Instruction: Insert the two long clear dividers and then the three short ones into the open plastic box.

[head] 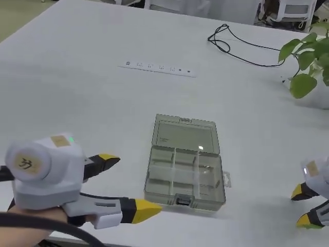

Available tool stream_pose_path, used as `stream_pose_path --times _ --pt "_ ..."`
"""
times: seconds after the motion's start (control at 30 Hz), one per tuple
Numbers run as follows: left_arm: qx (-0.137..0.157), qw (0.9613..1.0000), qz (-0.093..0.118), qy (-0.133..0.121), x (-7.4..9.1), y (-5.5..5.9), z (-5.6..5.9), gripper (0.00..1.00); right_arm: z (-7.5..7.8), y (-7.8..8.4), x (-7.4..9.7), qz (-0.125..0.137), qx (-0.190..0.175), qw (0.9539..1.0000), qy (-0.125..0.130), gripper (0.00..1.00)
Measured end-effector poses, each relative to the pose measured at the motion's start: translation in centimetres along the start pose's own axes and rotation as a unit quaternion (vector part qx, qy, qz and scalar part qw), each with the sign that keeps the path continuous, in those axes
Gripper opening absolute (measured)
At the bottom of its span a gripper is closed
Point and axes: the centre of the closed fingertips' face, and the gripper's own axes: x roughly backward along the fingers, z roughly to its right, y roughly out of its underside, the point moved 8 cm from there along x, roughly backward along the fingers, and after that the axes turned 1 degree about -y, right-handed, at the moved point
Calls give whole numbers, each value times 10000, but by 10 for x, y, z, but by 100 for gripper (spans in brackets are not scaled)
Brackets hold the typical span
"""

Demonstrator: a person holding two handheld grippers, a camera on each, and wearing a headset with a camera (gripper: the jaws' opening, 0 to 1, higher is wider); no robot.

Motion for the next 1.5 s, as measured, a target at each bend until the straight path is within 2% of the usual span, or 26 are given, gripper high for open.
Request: stream_pose_path --times 0.3,0.37,0.43,0.53,0.73,0.77,0.8,0.87,0.9,1.03,1.17,1.23,1.3,1.33,1.47,1.5 --pt "-47 10000 -29 46 1 -1 1 86 2 3 -2 -33 -30 10000 48 32" --pt "-49 10000 -31 54 1 -1 1 86 2 4 -1 -48 -247 9997 75 32" --pt "-39 10000 -53 49 1 -1 0 86 2 0 2 160 -386 9991 81 32" --pt "-43 9999 -87 80 0 0 0 86 1 -7 9 252 -335 9990 162 32" --pt "-92 9998 -118 166 -5 -3 1 85 2 -35 28 589 -145 9973 425 32" --pt "-68 9997 -112 190 -6 -5 1 85 2 -43 32 713 -78 9961 514 32" --pt "37 9997 -69 218 -7 -7 1 85 2 -47 35 755 -65 9957 525 32" --pt "287 9992 192 191 -9 -15 0 85 2 -61 43 926 23 9935 665 32" --pt "337 9990 247 170 -9 -17 0 84 1 -65 46 943 60 9931 697 32" --pt "441 9984 301 212 -14 -26 2 83 3 -85 58 1085 270 9892 949 32" --pt "615 9971 263 355 -22 -37 6 77 7 -107 73 1311 625 9806 1320 32" --pt "694 9964 202 443 -27 -40 7 73 7 -120 80 1445 877 9734 1544 32" --pt "798 9957 163 445 -32 -43 7 72 4 -134 85 1571 1090 9664 1720 32" --pt "866 9950 167 462 -35 -44 7 72 3 -142 88 1626 1236 9614 1843 32" --pt "1193 9909 227 582 -41 -50 11 66 -4 -162 93 1681 1656 9504 2025 32" --pt "1365 9888 203 570 -44 -51 10 63 -5 -168 94 1614 1867 9449 2153 32"
